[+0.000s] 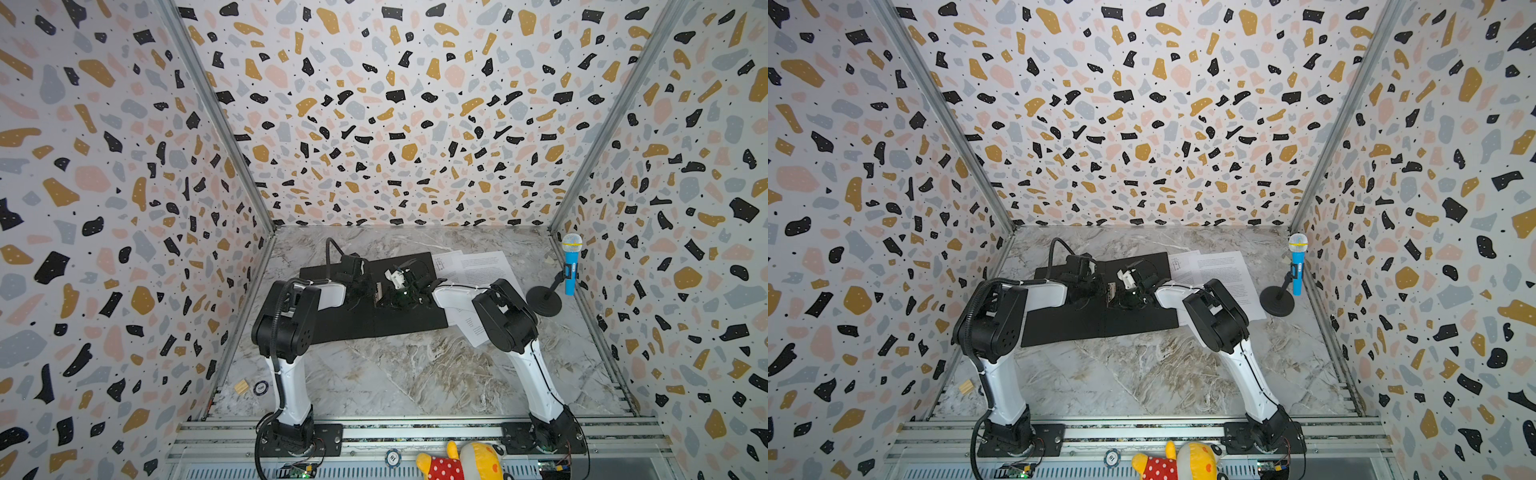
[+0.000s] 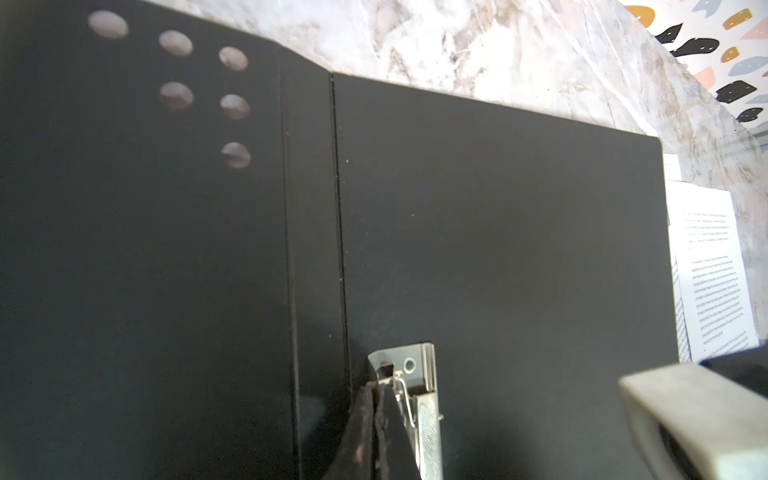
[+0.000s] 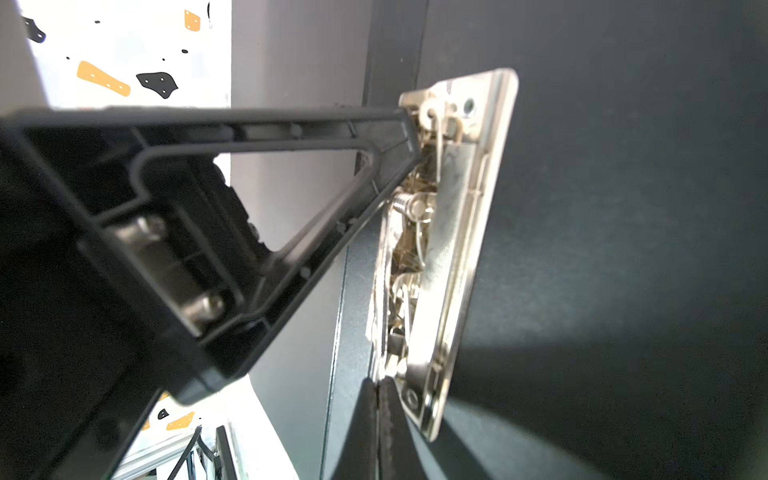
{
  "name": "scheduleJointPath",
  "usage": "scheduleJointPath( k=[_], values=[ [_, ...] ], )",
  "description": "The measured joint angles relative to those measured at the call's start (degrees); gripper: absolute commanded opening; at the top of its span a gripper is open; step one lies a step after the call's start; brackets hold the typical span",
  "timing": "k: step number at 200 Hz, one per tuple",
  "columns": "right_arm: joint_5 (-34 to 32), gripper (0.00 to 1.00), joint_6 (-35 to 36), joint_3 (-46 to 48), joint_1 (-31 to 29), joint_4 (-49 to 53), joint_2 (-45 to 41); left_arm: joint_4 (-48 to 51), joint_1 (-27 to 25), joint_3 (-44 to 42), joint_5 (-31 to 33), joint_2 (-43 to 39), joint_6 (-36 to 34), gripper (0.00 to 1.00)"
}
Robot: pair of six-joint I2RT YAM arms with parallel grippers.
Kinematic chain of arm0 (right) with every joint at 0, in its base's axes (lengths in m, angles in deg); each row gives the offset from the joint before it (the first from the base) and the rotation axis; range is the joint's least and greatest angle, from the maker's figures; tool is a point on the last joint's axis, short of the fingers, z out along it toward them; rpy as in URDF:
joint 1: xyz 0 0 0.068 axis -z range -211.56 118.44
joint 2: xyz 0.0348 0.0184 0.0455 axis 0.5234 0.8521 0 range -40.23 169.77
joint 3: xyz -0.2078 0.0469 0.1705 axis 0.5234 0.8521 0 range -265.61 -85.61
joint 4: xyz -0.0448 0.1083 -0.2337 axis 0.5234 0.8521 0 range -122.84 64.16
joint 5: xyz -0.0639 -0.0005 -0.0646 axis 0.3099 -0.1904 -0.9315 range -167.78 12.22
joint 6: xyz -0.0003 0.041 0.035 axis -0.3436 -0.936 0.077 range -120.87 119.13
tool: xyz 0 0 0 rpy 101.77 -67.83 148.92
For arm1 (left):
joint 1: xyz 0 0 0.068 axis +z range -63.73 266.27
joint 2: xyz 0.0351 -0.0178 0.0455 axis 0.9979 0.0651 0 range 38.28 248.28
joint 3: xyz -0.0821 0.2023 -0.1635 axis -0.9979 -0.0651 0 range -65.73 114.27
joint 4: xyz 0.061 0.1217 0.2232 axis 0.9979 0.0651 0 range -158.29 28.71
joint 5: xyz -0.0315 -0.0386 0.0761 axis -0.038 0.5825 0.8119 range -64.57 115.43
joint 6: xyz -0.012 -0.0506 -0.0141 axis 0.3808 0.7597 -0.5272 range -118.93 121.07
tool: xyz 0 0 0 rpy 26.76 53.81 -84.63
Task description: Put the files into the folder
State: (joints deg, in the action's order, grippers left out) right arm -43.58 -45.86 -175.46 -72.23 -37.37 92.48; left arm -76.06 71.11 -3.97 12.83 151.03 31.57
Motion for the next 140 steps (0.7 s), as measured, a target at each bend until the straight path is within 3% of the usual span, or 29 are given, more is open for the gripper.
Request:
scheduleJointPath(
  k=[140],
  values=[
    [3.23,0.0,-3.5,3.37,1.4,-4.11,-1.75,-0.98,0.04,0.52,-2.95,0.85,-1.29,0.05]
  ],
)
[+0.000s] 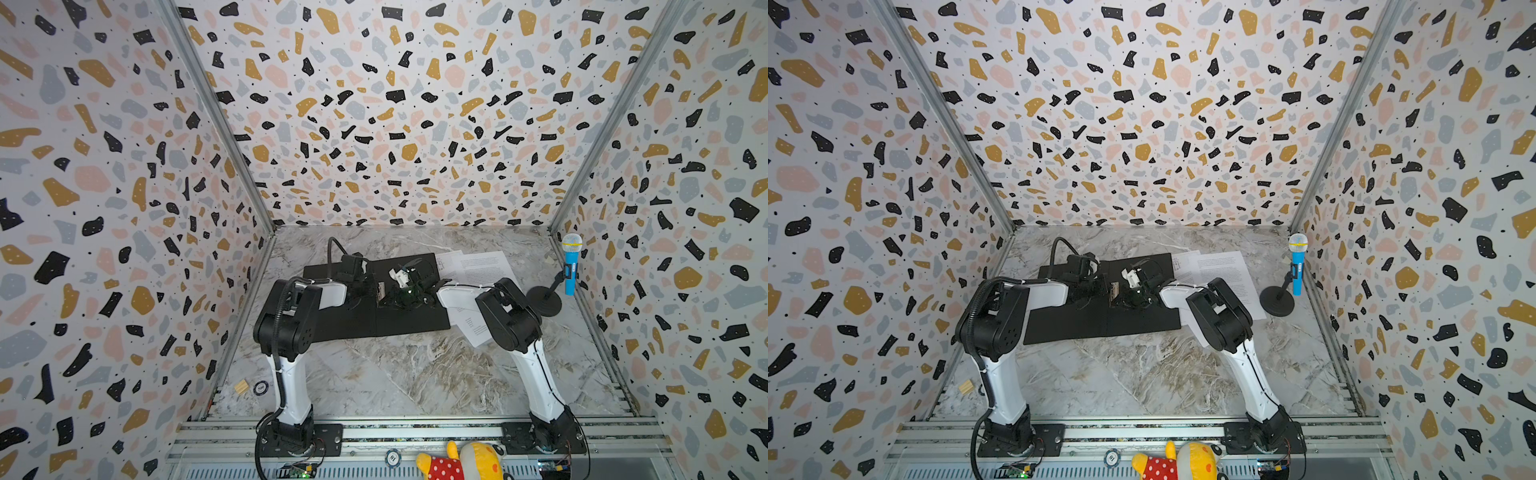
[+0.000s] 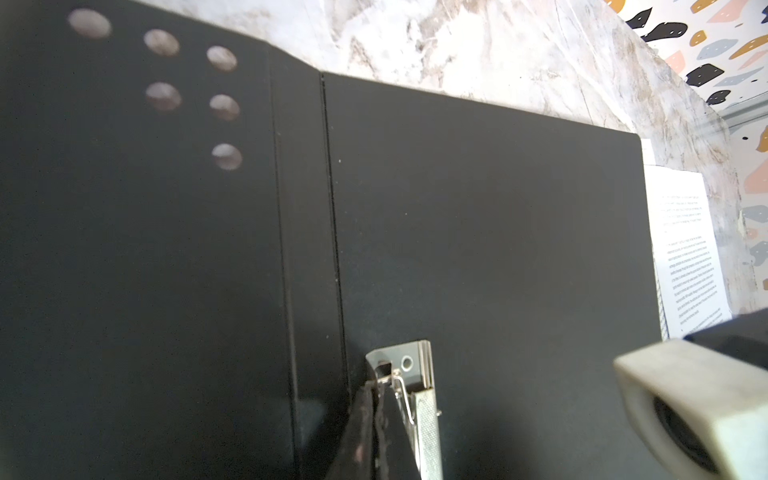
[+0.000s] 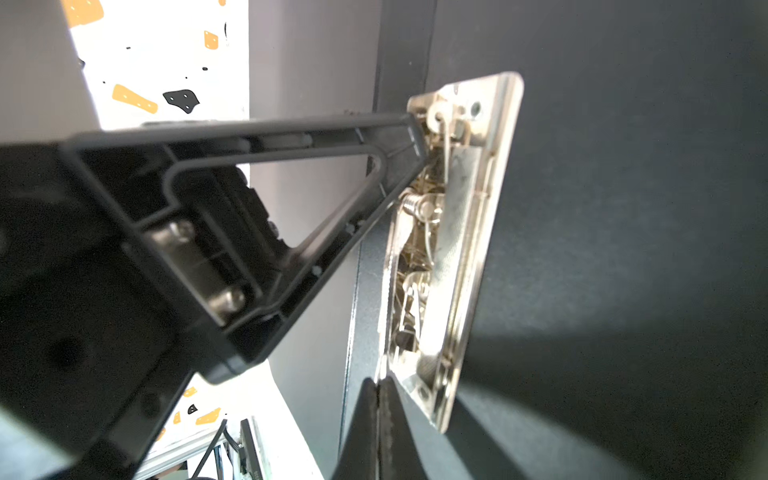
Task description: Put the files into the folder
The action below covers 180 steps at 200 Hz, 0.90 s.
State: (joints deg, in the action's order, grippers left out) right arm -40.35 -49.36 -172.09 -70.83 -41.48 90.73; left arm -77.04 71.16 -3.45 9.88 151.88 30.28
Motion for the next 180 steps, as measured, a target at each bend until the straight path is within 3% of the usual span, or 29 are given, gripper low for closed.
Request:
scheduleJointPath(
  k=[59,90,110,122,180],
  values=[
    [0.57,0.0,-1.27,0.85,0.11,-1.05,-0.5,0.57,0.0,0.35,-0.55,0.0,-0.17,0.05],
    [0.83,0.13,-1.4,0.85,0.13,-1.66,-0.7,1.27,0.0,0.7,-0.52,0.0,-0.72,0.05],
    [0.72,0.41,-0.02,1.11,0.35,-2.23,-2.86,2.54,-0.02,1.4,-0.44,0.02,-1.55,0.05],
    [-0.09,0.51,0.81,2.23,0.81,-1.99,-5.18,3.04,-0.02,1.7,-0.48,0.07,-1.84,0.06],
    [-5.16,0.61,7.17,18.51,6.25,-4.22,-18.8,4.72,0.04,2.62,-1.4,0.26,-2.84,0.06]
  ],
)
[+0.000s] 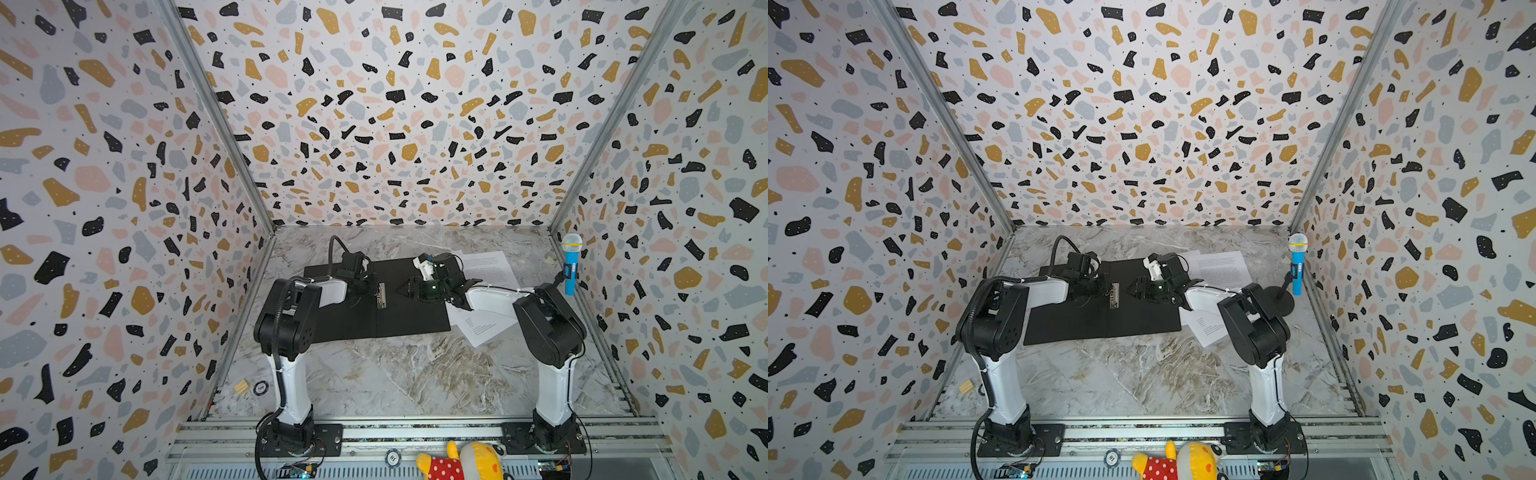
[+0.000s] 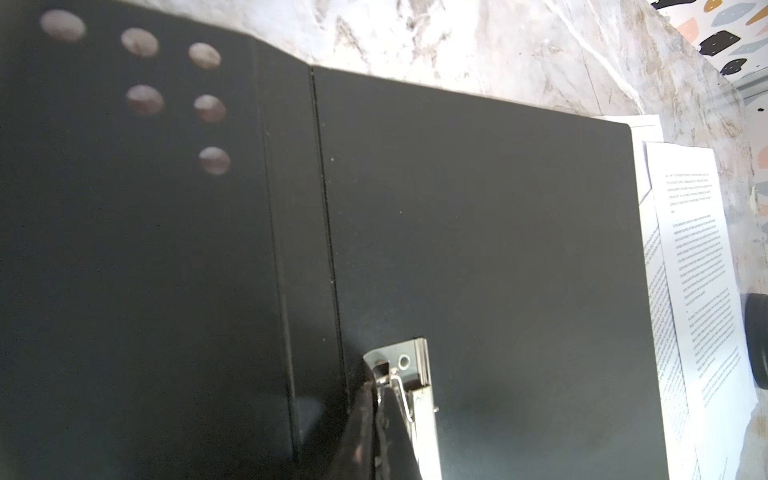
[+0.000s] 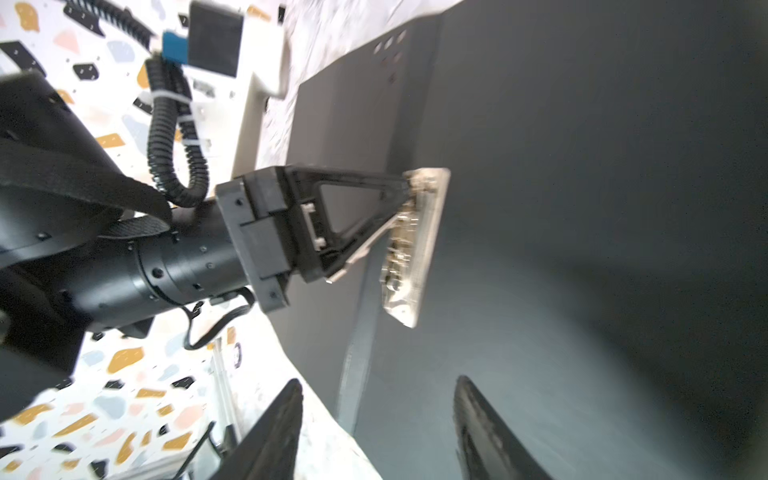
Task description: Put the files into the folder
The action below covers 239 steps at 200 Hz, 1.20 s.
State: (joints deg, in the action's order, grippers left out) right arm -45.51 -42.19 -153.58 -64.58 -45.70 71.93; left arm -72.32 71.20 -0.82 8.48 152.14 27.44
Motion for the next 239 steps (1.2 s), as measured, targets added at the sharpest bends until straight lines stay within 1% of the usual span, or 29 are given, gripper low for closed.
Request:
scheduleJointPath(
  k=[33,73,101,124,169,183,200,213,239],
  values=[
    [-1.84,0.61,2.84,4.52,2.71,0.85,0.13,0.79,0.09,0.92,-1.16,0.44,-0.02,0.1],
    [-2.21,0.59,4.09,5.25,2.6,0.87,1.33,1.95,0.28,2.43,-3.34,0.52,0.55,0.18],
    [-2.21,0.59,4.39,4.57,2.56,0.85,2.12,4.02,0.33,4.63,-4.22,0.52,0.9,0.3],
    [-2.25,0.59,4.39,4.37,2.47,0.85,2.27,4.11,0.42,6.4,-4.46,0.24,1.64,0.43],
    [-2.25,0.59,4.37,4.31,2.47,0.85,2.27,4.42,0.66,6.23,-4.61,-3.87,3.45,0.55],
    [-2.23,0.59,4.37,4.24,2.47,0.87,2.27,4.02,0.68,5.03,-4.66,-6.45,4.26,0.6],
    [-2.21,0.59,4.37,4.22,2.47,0.85,2.32,3.23,0.68,2.32,-4.63,-9.73,5.38,0.72],
    [-2.21,0.59,4.37,4.13,2.47,0.87,2.38,1.81,0.68,-0.81,-4.68,-12.09,6.62,0.79],
    [-2.16,0.59,4.37,4.04,2.47,0.9,2.45,-1.09,0.68,-7.8,-4.98,-15.78,10.05,0.88]
  ],
)
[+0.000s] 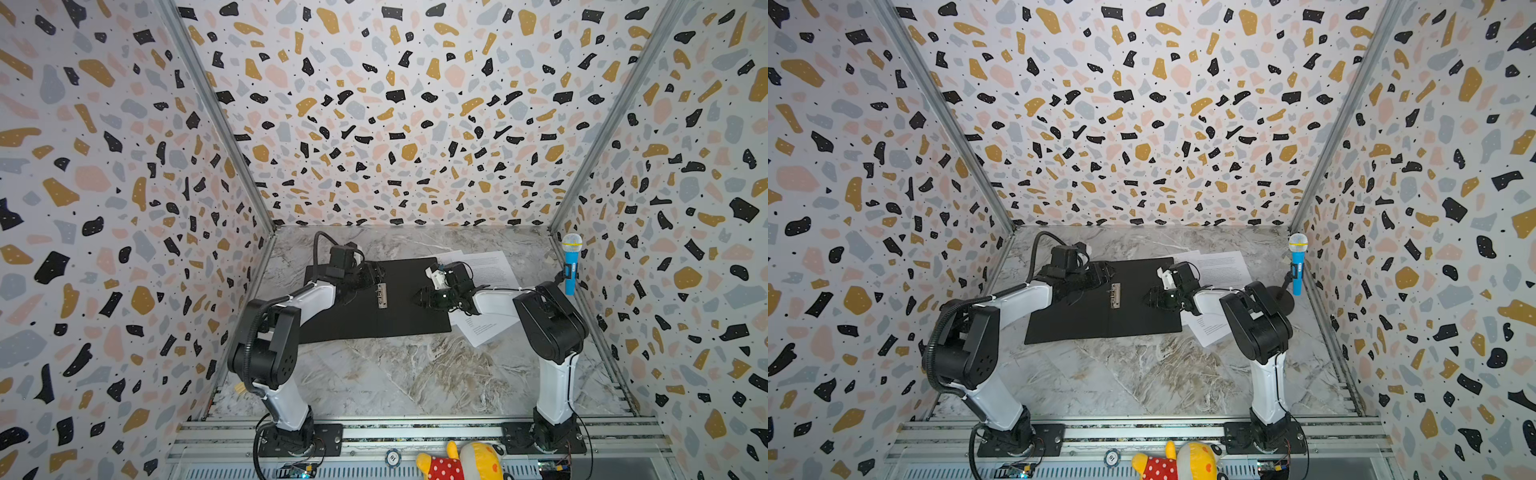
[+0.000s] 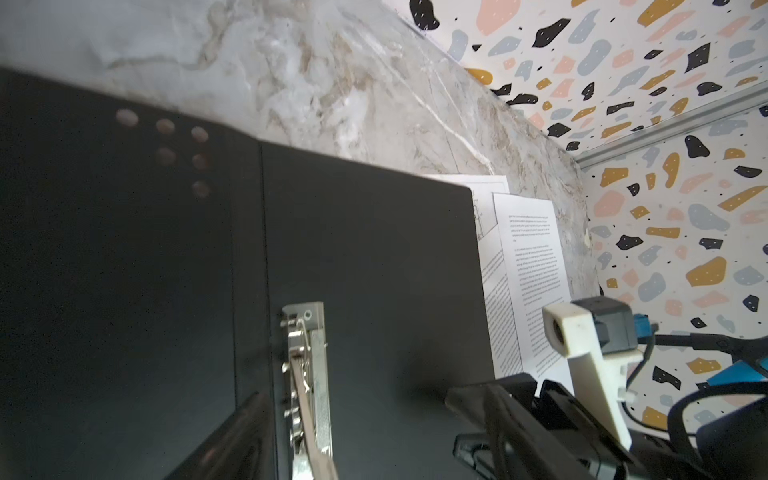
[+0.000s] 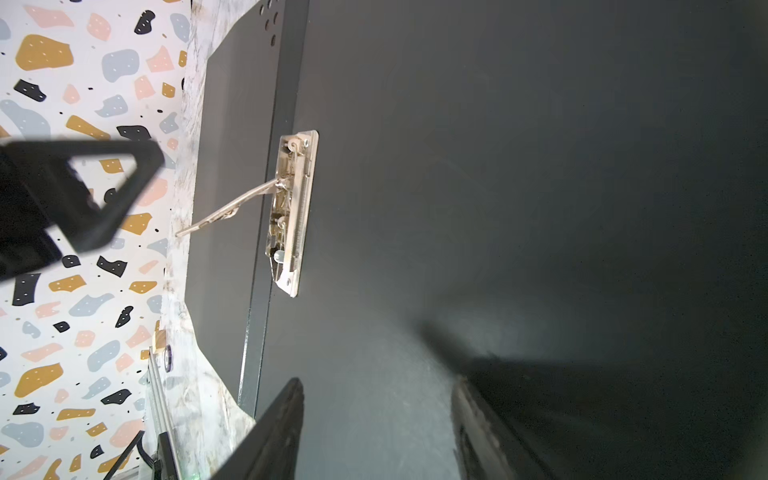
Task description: Put the files into the folder
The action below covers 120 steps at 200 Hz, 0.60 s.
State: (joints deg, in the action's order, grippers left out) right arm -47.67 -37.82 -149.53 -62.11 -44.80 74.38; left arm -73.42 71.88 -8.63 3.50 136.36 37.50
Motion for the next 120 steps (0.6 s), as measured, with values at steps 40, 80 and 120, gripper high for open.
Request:
scheduleJointPath(
  k=[40,80,120],
  values=[
    [0.04,0.59,0.0,-0.33,0.0,0.0,0.26,-7.87,-0.24,-9.25,-2.4,-3.13,7.23,0.96],
    [0.02,0.58,0.0,-1.2,0.02,0.07,0.9,-14.08,-2.64,-10.67,-3.76,-2.69,12.39,1.0],
    [-0.02,0.58,-0.02,-1.29,0.07,0.22,0.9,-20.13,-4.22,-10.64,-5.4,-0.37,16.79,1.0]
  ],
)
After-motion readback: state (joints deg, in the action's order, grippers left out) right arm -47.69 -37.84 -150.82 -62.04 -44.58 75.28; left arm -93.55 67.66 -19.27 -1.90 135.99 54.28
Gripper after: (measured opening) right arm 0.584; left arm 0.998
